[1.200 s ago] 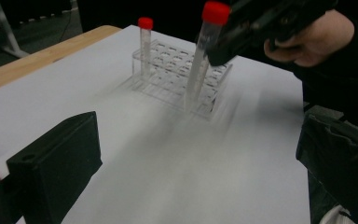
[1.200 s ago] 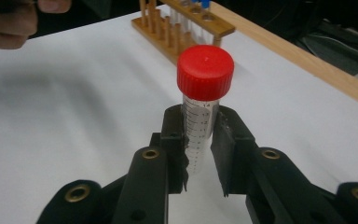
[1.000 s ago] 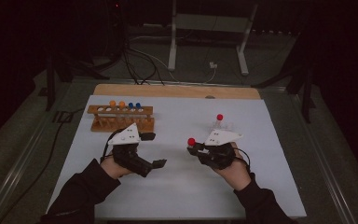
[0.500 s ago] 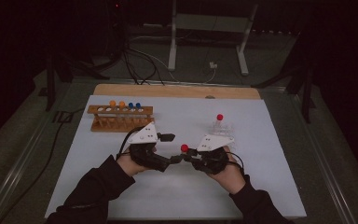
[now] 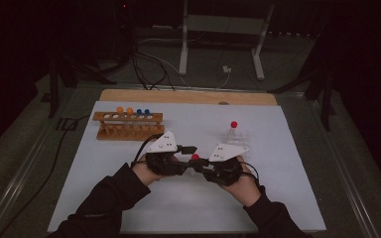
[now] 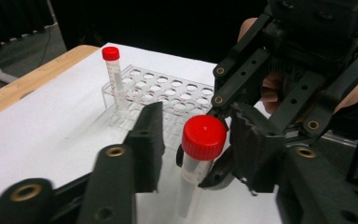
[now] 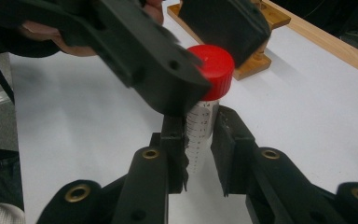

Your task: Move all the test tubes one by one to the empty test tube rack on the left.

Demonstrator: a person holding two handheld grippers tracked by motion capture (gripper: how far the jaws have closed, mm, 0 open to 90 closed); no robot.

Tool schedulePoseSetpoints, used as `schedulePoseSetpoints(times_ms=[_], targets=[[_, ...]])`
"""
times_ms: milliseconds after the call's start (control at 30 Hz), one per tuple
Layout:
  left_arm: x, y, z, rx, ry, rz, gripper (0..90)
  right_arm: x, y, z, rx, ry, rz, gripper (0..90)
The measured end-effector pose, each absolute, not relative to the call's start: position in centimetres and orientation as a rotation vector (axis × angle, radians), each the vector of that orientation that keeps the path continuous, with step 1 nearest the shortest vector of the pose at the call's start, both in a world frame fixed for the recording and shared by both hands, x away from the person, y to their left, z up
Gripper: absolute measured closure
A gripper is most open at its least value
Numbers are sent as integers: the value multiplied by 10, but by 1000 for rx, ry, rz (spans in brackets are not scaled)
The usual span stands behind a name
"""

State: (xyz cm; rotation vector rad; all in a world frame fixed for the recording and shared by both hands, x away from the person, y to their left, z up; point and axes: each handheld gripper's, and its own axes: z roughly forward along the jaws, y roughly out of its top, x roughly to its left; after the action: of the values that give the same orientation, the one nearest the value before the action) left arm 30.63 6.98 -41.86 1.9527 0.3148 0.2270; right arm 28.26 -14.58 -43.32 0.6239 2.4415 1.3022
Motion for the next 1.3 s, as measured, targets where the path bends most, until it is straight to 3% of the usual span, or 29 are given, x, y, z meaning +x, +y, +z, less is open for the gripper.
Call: schedulePoseSetpoints(times_ms=[200, 600, 733, 767, 933, 1033, 1300], targets=[[306, 68, -418, 1964, 308, 225, 701, 283, -147, -434, 629, 2438, 1301, 750], [307, 70, -416, 1958, 295, 230, 718, 283, -147, -433, 636, 2425, 1325, 741], [307, 72, -414, 1973, 289, 248, 719, 283, -149, -433, 648, 2416, 1355, 611], [307, 73, -413, 1977, 287, 249, 719, 283, -149, -432, 649, 2407, 1348, 543], [307, 80, -408, 1972, 295, 261, 719, 282, -151, -431, 663, 2382, 1371, 436], [307, 86, -405, 1973, 305, 275, 719, 282, -153, -430, 681, 2362, 1375, 294], [306, 105, -400, 1979, 336, 307, 719, 281, -157, -429, 713, 2337, 1386, 153]])
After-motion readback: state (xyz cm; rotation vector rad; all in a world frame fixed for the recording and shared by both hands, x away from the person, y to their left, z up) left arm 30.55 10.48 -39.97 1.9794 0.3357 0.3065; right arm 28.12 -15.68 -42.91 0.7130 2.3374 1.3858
